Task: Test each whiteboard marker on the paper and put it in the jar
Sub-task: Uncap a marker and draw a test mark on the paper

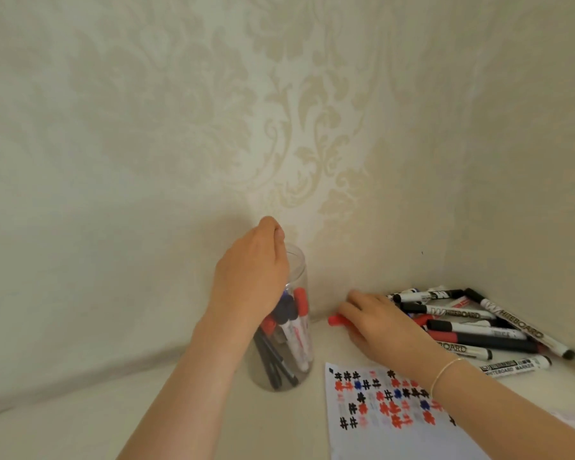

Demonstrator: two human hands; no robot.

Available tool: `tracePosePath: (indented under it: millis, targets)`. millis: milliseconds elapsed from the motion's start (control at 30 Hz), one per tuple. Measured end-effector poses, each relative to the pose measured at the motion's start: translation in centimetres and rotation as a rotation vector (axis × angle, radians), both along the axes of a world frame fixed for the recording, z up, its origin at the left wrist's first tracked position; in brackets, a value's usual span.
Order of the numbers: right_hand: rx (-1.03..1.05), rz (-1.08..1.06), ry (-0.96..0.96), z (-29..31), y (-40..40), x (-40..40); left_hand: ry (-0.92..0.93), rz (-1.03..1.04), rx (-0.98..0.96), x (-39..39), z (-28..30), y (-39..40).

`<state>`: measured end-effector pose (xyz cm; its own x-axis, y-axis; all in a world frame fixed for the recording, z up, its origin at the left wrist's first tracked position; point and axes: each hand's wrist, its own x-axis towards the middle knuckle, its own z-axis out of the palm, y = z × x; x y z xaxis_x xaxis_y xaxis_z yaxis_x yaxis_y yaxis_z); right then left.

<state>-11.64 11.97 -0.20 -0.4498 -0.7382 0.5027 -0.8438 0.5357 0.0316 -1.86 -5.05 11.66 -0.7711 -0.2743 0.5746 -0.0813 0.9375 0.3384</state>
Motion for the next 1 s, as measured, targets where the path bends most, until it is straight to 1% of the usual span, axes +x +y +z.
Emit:
tracePosePath:
  millis: [33, 100, 167, 200, 233, 267, 300, 333, 367, 400, 433, 467, 500, 567, 600, 667, 700, 733, 767, 800, 833, 867, 900, 933, 967, 1000]
  targets:
    - [-0.124, 0.058, -0.057, 0.5, 0.0, 0.3, -0.089, -0.002, 0.006, -0.3, 0.1, -0.3]
    - [-0.401, 0.103, -0.159, 2.0, 0.2, 1.2, -0.226, -0.029, 0.015, -0.6, 0.6, -0.7]
    - [-0.661, 0.134, -0.256, 3.5, 0.2, 1.9, -0.307, -0.064, 0.021, -0.9, 1.1, -1.0]
    - [-0.757, 0.138, -0.312, 4.2, 0.1, 2.3, -0.319, -0.071, -0.001, -0.9, 1.4, -0.9]
    - [-0.833, 0.141, -0.380, 4.8, 0.1, 2.6, -0.298, -0.053, -0.059, -0.8, 1.6, -0.6]
    - [-0.879, 0.149, -0.448, 5.3, 0.2, 2.8, -0.226, -0.017, -0.141, -0.6, 1.6, -0.1]
    - [-0.895, 0.162, -0.526, 5.7, 0.3, 3.0, -0.094, 0.009, -0.213, -0.2, 1.6, 0.5]
    - [-0.884, 0.171, -0.608, 6.1, 0.5, 3.3, 0.076, -0.017, -0.265, 0.2, 1.6, 1.3]
    - [-0.851, 0.178, -0.689, 6.4, 0.8, 3.5, 0.201, -0.102, -0.312, 0.5, 1.4, 2.1]
    - [-0.801, 0.179, -0.769, 6.7, 1.1, 3.7, 0.263, -0.219, -0.352, 0.7, 1.2, 2.9]
    - [-0.746, 0.172, -0.841, 7.0, 1.5, 3.9, 0.248, -0.345, -0.396, 0.6, 0.8, 3.7]
    - [-0.697, 0.161, -0.891, 7.1, 1.8, 3.9, 0.174, -0.451, -0.429, 0.4, 0.3, 4.6]
    - [-0.654, 0.137, -0.917, 7.2, 2.2, 3.9, 0.062, -0.495, -0.458, 0.2, -0.2, 5.5]
    - [-0.578, 0.063, -0.958, 7.3, 3.1, 3.9, -0.192, -0.447, -0.468, -0.5, -1.5, 6.8]
    - [-0.551, 0.026, -0.989, 7.3, 3.7, 3.9, -0.273, -0.409, -0.485, -0.9, -2.3, 7.1]
    - [-0.476, -0.045, -1.009, 7.1, 4.7, 4.0, -0.311, -0.391, -0.582, -1.6, -3.9, 7.4]
    - [-0.413, -0.084, -0.967, 7.1, 5.1, 4.1, -0.308, -0.389, -0.636, -1.6, -4.4, 7.5]
    - [-0.327, -0.160, -0.849, 7.0, 5.3, 4.0, -0.304, -0.385, -0.666, -1.6, -4.6, 7.3]
    - [-0.228, -0.279, -0.658, 6.7, 5.7, 3.7, -0.306, -0.383, -0.652, -1.6, -5.0, 7.3]
    - [-0.174, -0.408, -0.472, 6.5, 5.9, 3.4, -0.313, -0.378, -0.602, -1.6, -5.4, 7.4]
    - [-0.215, -0.520, -0.371, 6.2, 6.1, 3.2, -0.336, -0.381, -0.512, -1.5, -5.6, 7.5]
    - [-0.331, -0.602, -0.421, 6.0, 6.3, 3.0, -0.365, -0.399, -0.396, -1.5, -5.8, 7.5]
    - [-0.522, -0.603, -0.623, 6.0, 6.4, 3.0, -0.409, -0.432, -0.264, -1.6, -6.1, 7.5]
    - [-0.740, -0.501, -0.930, 6.1, 6.4, 3.1, -0.455, -0.472, -0.123, -1.9, -6.4, 7.4]
    - [-0.886, -0.299, -1.249, 6.1, 6.4, 3.4, -0.501, -0.518, -0.003, -2.0, -6.6, 7.4]
    - [-0.945, -0.131, -1.477, 5.8, 6.5, 3.7, -0.537, -0.571, 0.087, -1.9, -6.7, 7.5]
